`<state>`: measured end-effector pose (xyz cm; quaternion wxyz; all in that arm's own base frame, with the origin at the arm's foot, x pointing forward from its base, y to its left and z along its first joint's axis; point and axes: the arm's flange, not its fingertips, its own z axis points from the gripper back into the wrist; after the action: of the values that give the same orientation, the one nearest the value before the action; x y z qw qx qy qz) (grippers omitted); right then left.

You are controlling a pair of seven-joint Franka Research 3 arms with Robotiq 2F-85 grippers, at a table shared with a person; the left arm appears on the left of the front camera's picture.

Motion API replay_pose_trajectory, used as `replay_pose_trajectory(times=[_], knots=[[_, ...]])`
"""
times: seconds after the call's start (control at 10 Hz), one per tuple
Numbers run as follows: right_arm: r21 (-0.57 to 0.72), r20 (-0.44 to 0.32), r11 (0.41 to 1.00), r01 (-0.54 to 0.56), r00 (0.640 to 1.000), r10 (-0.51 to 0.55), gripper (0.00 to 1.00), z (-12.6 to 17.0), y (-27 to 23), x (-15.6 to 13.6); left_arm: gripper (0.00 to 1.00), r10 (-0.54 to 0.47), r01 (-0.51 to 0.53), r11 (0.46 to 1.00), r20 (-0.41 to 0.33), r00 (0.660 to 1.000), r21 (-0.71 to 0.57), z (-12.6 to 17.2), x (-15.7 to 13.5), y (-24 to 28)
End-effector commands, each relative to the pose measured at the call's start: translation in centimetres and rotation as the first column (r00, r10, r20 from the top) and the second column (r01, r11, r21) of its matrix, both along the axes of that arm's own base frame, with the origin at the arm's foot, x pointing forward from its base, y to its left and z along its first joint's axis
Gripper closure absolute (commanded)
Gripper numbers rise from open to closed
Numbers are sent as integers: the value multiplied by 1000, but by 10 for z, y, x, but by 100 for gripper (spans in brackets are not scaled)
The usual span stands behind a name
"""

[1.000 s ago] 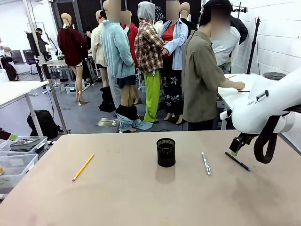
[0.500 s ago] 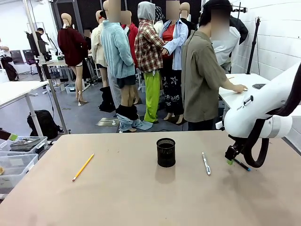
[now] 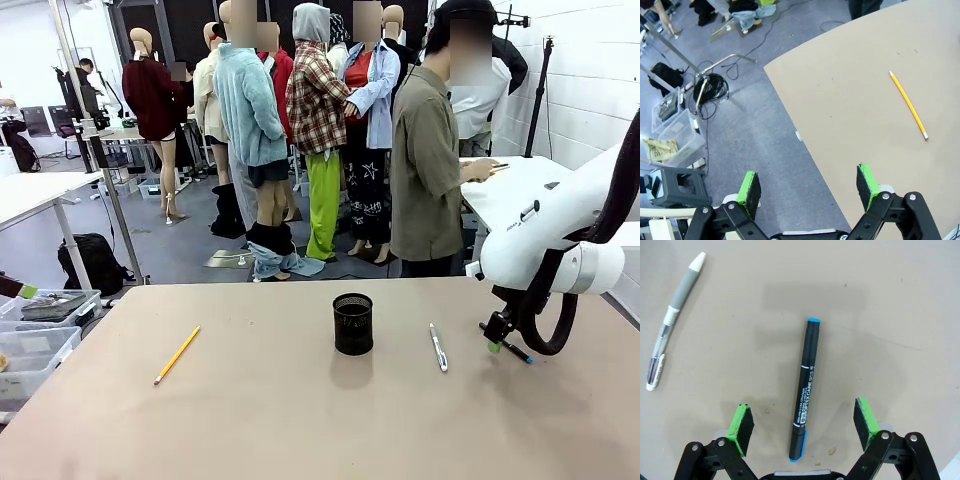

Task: Place the pens into the pen holder.
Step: Pick up a writing instrument from the table and place it into the Pen holder.

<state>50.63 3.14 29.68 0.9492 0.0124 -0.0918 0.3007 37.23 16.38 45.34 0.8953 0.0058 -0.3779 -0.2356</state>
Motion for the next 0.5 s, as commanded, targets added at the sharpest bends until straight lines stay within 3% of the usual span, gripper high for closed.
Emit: replay_pose_trajectory(times=[0.0, 0.1, 0.2, 0.4], knots=[[3, -21, 1000, -2, 1000, 2, 0, -4, -2, 8, 0, 8, -8, 1000, -5, 1000, -6, -1, 0, 0], [-6, -20, 1000, -3, 1000, 3, 7, -3, -2, 9, 0, 8, -8, 1000, -5, 1000, -6, -1, 0, 0], [-11, -21, 1000, 1, 1000, -2, 22, -3, -3, 9, 0, 8, -8, 1000, -5, 1000, -6, -1, 0, 0], [-19, -38, 1000, -6, 999, 5, 62, -3, -4, 11, 0, 8, -8, 1000, -5, 1000, -6, -1, 0, 0]])
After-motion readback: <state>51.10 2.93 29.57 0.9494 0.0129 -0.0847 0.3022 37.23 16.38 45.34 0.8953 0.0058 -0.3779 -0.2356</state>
